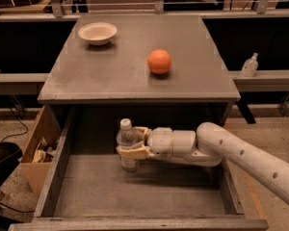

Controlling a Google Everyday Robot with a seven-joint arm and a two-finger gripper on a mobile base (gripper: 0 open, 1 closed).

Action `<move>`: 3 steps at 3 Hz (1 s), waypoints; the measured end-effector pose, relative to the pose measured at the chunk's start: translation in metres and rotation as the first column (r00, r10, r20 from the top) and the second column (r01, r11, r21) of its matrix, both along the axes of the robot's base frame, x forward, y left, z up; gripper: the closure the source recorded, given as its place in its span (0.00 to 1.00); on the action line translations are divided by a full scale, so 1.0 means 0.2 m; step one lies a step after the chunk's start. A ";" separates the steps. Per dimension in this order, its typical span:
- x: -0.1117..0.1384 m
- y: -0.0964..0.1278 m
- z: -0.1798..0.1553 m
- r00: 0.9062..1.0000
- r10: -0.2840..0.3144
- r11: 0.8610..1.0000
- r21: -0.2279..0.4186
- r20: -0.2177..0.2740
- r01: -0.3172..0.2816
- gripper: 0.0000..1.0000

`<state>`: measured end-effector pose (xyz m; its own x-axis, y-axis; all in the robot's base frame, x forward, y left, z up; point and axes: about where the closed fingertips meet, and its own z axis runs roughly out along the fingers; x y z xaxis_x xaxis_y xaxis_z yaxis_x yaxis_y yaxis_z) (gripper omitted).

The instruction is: Place blue plastic bottle into top drawer

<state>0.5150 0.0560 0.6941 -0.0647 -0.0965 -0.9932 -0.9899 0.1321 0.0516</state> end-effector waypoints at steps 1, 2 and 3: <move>-0.02 0.02 -0.02 1.000 0.004 1.000 0.022 0.001 -0.004 1.00; -0.02 0.03 -0.02 1.000 0.005 1.000 0.023 0.001 -0.005 0.82; -0.02 0.03 -0.02 1.000 0.005 1.000 0.023 0.001 -0.005 0.59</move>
Offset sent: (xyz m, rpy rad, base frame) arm -0.0026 0.0042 -0.0040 0.0189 -0.0011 0.0036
